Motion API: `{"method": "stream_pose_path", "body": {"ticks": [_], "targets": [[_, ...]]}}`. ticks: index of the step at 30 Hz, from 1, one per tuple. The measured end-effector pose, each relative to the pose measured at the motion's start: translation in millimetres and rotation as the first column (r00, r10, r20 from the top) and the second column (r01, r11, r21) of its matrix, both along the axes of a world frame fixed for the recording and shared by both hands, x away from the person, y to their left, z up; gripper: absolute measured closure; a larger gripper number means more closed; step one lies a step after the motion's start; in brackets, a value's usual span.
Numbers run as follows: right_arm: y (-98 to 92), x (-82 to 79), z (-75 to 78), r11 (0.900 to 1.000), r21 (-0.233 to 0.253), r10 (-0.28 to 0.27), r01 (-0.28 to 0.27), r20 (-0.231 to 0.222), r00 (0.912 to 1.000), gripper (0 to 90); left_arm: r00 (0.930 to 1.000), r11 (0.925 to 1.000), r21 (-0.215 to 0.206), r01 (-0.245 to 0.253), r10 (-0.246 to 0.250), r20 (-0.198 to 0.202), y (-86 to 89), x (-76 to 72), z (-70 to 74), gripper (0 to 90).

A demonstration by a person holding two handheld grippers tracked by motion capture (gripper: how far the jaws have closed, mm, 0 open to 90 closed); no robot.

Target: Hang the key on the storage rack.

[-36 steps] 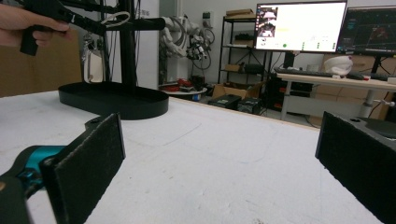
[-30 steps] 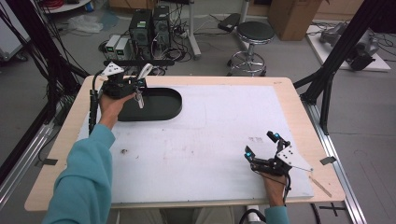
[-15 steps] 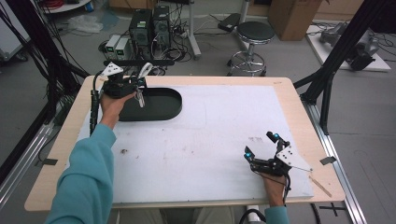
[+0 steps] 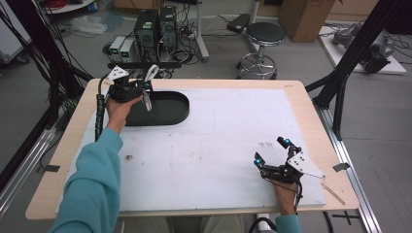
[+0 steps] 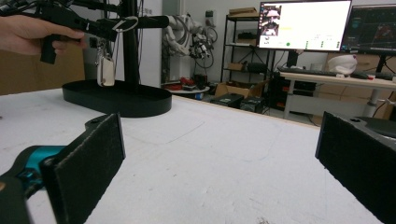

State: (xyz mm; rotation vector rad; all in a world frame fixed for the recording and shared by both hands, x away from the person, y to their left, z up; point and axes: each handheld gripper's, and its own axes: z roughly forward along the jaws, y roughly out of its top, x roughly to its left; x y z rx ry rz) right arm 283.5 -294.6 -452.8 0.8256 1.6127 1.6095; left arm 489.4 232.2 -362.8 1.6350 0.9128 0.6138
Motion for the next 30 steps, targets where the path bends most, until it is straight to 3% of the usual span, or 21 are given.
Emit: {"method": "stream_pose_path", "body": {"ticks": [8,15,20,30], "targets": [[0.1,0.1,0.0,1.0,-0.001,-0.001,0.001,0.001,1.0,0.7,0.9987,0.9982,0.034,-0.05,0.05,-0.007,-9.9,0.6,-2.6,73.8],[-0.1,0.0,-0.1,1.0,-0.001,-0.002,0.002,0.001,1.0,0.7,0.9948,0.9908,0.09,-0.101,0.102,-0.004,-20.6,0.3,-4.1,73.6],[-0.1,-0.7,-0.2,1.0,0.007,-0.002,0.002,-0.005,1.0,0.7,0.9946,0.989,0.109,-0.1,0.103,-0.017,-22.7,0.6,-6.7,73.3],[-0.6,0.0,-0.2,1.0,0.005,-0.005,0.005,0.002,1.0,0.7,0.991,0.9717,0.2,-0.126,0.133,-0.019,-33.1,0.6,-10.8,72.4]]}}
